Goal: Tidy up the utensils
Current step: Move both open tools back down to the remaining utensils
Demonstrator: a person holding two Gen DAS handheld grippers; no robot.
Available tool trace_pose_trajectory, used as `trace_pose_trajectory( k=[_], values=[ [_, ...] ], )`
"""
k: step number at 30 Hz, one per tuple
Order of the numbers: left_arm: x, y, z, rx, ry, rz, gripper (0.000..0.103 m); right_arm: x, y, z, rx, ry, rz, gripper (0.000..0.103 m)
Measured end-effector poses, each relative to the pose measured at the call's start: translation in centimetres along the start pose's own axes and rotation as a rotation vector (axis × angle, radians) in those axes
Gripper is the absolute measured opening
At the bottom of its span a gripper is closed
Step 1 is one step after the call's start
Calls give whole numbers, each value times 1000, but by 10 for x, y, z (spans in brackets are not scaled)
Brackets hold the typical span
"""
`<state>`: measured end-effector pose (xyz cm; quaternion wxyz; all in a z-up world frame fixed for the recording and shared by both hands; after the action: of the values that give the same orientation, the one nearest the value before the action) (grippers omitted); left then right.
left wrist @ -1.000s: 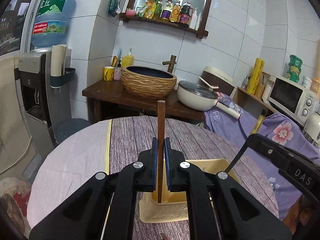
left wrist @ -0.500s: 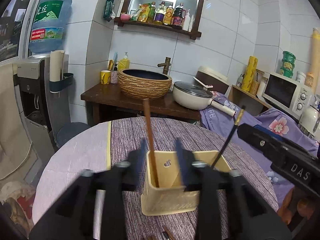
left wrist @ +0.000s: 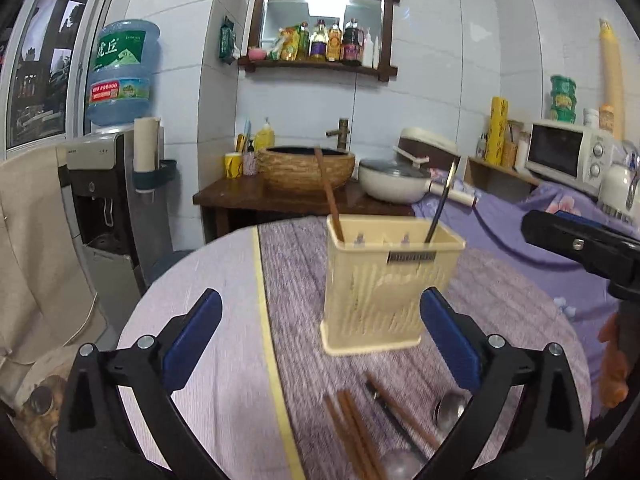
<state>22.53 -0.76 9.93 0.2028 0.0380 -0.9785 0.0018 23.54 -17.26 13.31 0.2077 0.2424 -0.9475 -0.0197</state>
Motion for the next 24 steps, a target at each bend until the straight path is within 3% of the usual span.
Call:
trace_pose_trajectory(
  k=[7, 12, 19, 24],
  values=[
    [0, 8, 59, 7, 118, -32, 97, 8, -2, 67, -30, 103, 63, 97],
    [-1, 19, 95, -11, 179, -89, 97, 9, -14, 117, -127, 187, 74, 96],
    [-2, 26, 128, 1, 246, -93, 97, 5, -24, 161, -193, 281, 92, 83],
    [-1, 22, 139, 8, 274, -74, 94, -9, -12, 178, -164, 336, 87, 77]
  ],
)
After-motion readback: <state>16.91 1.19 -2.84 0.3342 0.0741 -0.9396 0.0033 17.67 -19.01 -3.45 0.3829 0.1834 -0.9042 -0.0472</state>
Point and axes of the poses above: each gripper's, at about its wrist camera, not at the fingertips, and x roughly against the way its jaws point, y to its left, z to its underside, the point moved 10 cm from there along -x, roughly the way its jaws point, and after that the axes turned 11 degrees about -z, right-handed, at the moved point
